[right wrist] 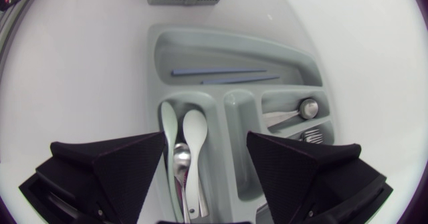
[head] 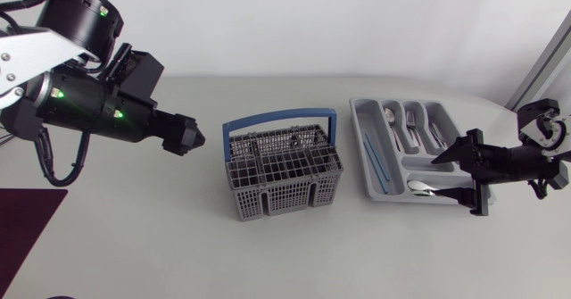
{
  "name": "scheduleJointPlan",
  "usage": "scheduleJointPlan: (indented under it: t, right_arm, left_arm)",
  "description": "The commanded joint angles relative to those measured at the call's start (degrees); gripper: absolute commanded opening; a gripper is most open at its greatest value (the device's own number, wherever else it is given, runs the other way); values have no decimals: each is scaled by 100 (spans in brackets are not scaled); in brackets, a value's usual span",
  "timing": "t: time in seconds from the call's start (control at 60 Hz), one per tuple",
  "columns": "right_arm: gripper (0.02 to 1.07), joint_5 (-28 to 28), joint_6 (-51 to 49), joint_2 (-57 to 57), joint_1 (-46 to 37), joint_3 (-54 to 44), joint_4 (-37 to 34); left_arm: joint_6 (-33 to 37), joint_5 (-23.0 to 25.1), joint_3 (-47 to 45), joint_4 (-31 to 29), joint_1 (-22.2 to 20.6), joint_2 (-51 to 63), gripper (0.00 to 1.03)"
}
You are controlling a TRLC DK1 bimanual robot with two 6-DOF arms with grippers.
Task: Unload the cutlery basket into the drawer organizer.
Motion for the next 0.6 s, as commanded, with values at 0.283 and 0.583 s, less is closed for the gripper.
scheduleJointPlan:
  t: [0.283,0.583]
  right_arm:
    - [103,-412,2724,-1279,1714,-600,280]
    - [84,361,4666,-848,3103,-635,1775]
  left_arm:
    - [172,-211,-764,404,197,69,98]
    - [128,-317,-623,501,-102,922,93]
